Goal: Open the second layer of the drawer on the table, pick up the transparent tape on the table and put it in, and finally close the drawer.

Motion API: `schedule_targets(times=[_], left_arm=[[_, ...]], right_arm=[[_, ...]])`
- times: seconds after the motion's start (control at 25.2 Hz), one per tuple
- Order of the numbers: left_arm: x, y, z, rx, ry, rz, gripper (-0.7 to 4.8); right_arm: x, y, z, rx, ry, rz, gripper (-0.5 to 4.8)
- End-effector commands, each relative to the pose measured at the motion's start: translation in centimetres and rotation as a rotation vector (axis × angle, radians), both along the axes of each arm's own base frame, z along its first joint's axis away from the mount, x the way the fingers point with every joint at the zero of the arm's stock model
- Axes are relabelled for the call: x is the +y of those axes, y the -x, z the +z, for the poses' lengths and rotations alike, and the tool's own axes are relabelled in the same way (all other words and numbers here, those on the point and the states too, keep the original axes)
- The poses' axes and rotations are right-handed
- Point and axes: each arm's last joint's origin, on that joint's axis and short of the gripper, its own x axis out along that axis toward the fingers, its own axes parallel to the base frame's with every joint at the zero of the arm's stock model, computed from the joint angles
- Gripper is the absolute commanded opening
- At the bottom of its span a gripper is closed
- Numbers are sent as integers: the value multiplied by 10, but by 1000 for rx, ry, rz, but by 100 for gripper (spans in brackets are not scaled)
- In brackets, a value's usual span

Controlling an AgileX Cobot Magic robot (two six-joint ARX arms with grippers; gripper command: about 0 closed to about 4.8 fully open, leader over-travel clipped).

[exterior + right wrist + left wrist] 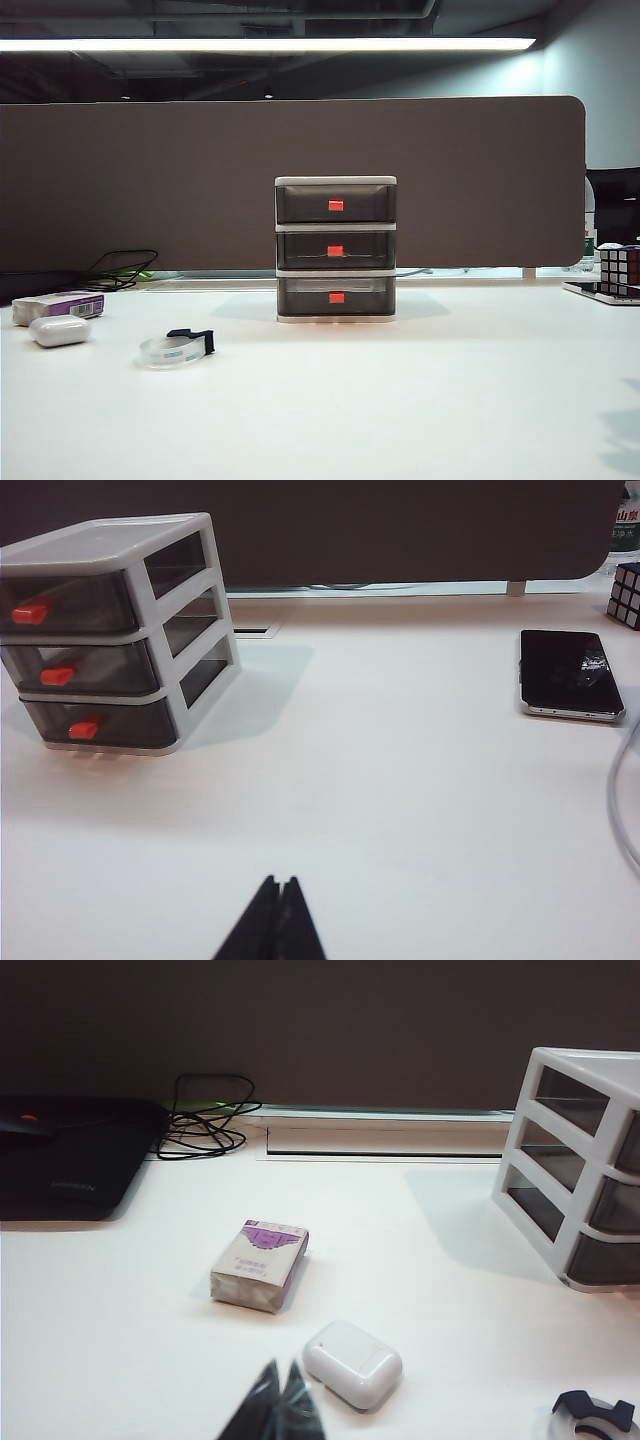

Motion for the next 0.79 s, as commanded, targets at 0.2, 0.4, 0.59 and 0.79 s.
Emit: schedule_targets(times=[0.2,0.4,0.59,0.79], left_arm=[[0,0,2,-13,1,-3,-5],[0,0,2,-13,1,-3,-5],[-3,1,2,7,121,-92,-5],[-10,3,2,65,253,-376,-5]], right_arm=[[0,0,-1,-6,0,-1,-5],[0,0,-1,-6,0,-1,-5],[3,0,-1,5,-54,86,-5],[12,4,-1,70,-210,407,-5]])
